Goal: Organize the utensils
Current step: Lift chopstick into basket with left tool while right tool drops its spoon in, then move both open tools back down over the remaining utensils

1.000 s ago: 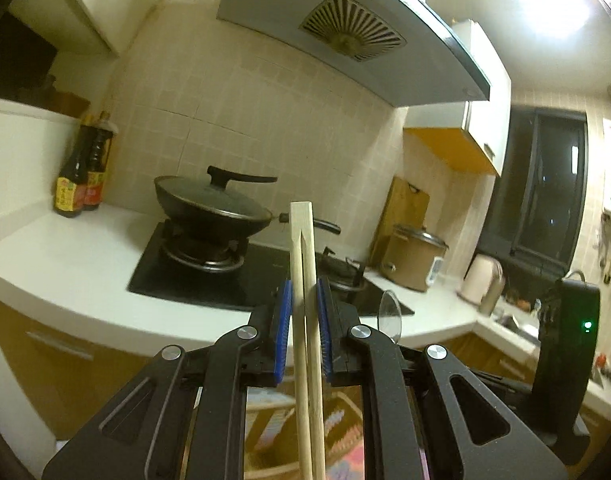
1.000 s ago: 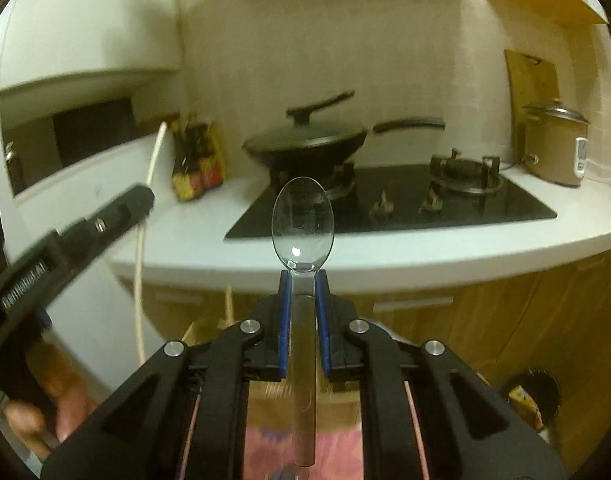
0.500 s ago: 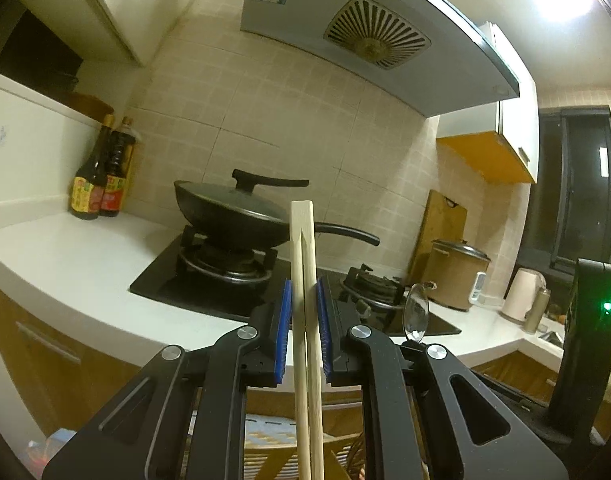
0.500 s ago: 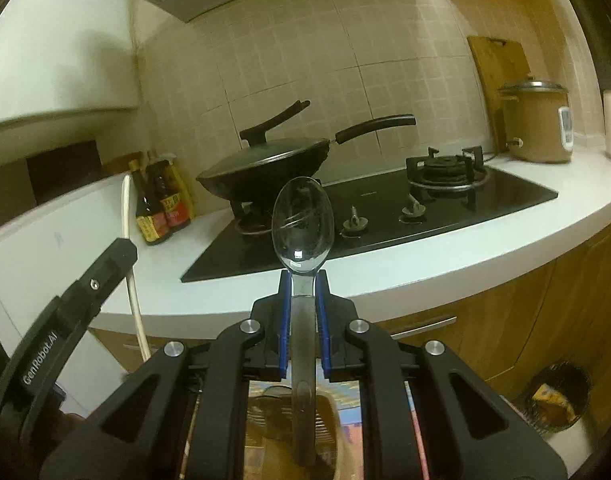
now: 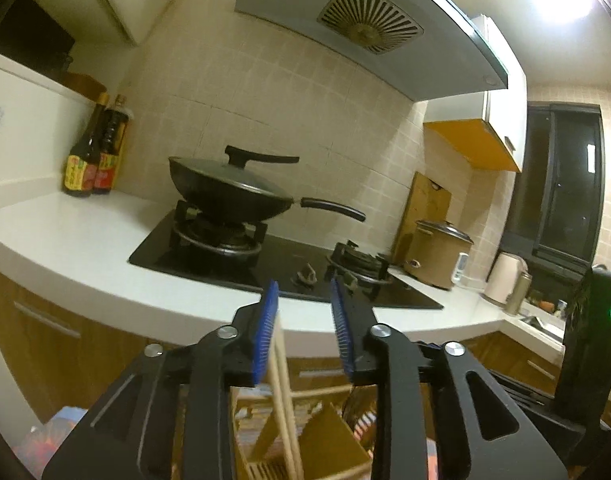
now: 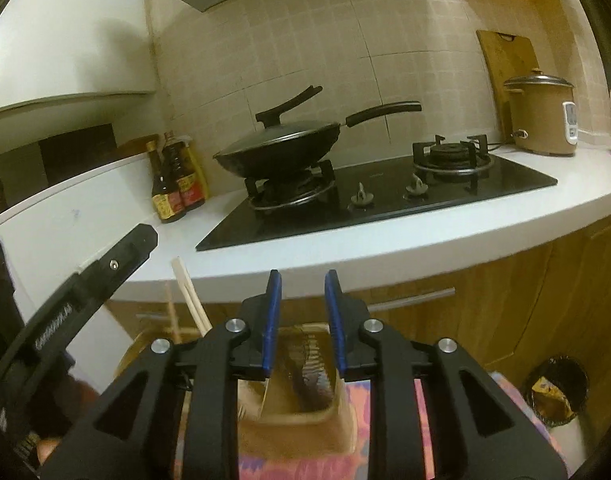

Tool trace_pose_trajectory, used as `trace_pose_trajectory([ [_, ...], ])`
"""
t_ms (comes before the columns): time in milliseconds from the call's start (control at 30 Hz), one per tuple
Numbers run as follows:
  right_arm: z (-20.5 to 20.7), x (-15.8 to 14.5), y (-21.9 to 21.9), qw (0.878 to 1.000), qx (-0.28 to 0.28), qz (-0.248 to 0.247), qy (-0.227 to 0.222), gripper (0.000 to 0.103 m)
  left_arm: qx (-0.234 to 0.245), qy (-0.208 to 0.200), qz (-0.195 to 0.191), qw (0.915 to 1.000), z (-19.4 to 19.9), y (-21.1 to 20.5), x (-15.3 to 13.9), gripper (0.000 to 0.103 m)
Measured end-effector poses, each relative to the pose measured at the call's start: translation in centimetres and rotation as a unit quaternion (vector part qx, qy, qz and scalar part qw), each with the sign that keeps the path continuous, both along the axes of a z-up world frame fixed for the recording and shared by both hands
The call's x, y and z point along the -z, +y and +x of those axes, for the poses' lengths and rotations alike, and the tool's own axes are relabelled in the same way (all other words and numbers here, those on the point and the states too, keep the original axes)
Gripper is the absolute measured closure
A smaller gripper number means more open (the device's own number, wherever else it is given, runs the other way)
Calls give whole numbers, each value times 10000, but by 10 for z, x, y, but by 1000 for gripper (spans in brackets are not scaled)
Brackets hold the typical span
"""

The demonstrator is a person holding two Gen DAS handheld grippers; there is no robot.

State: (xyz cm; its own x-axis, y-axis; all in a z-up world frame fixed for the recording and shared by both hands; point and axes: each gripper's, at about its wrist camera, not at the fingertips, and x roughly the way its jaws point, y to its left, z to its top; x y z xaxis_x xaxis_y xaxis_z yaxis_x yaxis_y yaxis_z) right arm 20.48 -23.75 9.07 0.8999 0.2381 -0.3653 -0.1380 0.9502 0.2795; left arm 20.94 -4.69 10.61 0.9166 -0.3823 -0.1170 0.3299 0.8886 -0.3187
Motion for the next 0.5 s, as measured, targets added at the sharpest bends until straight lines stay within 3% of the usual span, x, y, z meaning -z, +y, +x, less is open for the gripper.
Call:
trace_pose_trajectory([
  [33,-9,1,0,10000,-41,9,48,83,32,46,-4,10000,-4,4,0,60],
  [100,-24,2,0,9999,-81,-5,128,79,60,116,-30,9999,-13,12,-1,55],
  [233,-53,8,0,9994,-178,20,299,57,169,267,-10,9995,-38,30,0,53],
  [500,-110,26,5,9973,-220,-86,702,57,318,559,194,9977,-93,50,12,50],
])
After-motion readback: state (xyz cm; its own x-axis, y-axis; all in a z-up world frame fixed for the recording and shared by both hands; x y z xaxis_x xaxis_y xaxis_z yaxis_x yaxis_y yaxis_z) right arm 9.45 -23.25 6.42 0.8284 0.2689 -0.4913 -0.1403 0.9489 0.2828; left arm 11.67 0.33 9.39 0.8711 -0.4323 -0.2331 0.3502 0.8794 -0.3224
